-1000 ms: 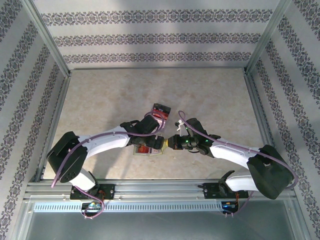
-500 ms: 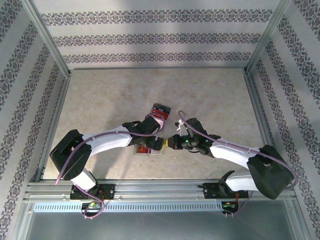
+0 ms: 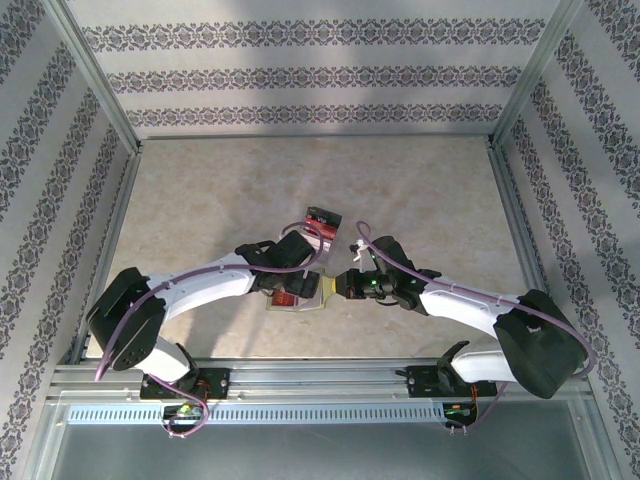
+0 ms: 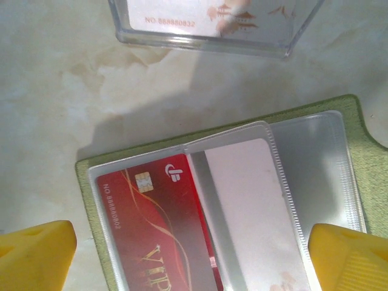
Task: Take the credit cards out of the card holder
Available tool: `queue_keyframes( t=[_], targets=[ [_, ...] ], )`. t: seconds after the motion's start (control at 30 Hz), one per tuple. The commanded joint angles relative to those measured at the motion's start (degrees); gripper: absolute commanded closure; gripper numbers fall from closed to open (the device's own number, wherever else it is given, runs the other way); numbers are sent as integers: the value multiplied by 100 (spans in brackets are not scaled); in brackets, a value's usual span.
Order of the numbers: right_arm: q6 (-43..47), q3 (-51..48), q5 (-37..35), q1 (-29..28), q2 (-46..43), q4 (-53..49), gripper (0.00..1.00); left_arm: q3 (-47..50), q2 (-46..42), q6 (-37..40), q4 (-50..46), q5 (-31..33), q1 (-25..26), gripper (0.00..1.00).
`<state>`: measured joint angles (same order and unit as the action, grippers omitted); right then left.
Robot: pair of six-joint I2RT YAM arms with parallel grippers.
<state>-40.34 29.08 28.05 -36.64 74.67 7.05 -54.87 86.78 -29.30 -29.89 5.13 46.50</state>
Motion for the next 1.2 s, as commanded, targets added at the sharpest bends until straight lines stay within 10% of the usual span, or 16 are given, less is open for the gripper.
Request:
queue_keyframes(
  t=[0.0,0.73,1.17],
  targets=[
    [52,-41,-54,-51,38,55,100,107,-213,111,-393,267,-8,2],
    [18,-218,-195,97,-73,-96,100,976,-1141,-6,-325,123,-686,0],
    [231,-474,-141,755,-369,-617,100,1301,-1775,-419,914,-1279,-795,16]
  ],
)
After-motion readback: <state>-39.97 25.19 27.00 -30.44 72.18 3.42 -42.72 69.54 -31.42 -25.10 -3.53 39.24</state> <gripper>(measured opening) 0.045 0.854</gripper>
